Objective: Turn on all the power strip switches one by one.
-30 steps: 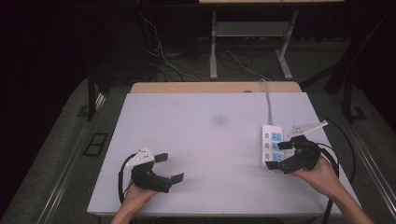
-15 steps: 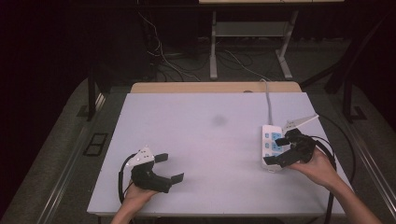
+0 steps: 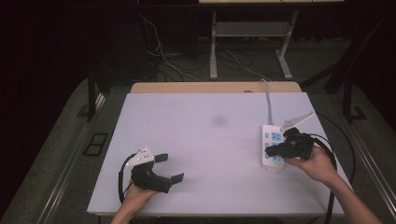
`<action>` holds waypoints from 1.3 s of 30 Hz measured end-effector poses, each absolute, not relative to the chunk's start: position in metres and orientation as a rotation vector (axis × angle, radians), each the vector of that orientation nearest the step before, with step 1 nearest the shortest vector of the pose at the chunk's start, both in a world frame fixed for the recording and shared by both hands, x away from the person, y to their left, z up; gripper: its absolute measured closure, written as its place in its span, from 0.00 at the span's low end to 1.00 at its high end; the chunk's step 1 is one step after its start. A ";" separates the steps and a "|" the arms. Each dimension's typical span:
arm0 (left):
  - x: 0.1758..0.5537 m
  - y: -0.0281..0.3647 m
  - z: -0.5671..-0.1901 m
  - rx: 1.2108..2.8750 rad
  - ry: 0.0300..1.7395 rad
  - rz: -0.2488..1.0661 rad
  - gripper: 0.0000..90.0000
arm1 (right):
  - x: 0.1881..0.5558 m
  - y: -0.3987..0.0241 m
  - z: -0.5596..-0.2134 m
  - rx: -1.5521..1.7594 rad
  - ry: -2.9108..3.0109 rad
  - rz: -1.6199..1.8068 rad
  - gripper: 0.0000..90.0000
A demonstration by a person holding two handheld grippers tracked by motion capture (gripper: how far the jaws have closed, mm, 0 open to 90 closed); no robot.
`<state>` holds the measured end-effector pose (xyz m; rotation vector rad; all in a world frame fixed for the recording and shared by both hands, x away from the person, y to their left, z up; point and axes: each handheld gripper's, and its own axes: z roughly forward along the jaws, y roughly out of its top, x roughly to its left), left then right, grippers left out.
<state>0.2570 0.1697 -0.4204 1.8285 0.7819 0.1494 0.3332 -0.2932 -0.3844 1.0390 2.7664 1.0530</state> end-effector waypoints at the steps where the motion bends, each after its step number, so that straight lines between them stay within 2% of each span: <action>1: 0.257 0.170 -0.420 1.828 0.781 0.149 0.00 | 0.334 -0.293 -0.385 1.032 2.770 1.052 1.00; 23: 0.257 0.170 -0.421 1.829 0.782 0.146 0.00 | 0.348 -0.293 -0.408 1.060 2.822 0.967 1.00; 39: 0.258 0.169 -0.421 1.839 0.781 0.146 0.00 | 0.347 -0.301 -0.416 1.087 2.791 1.077 1.00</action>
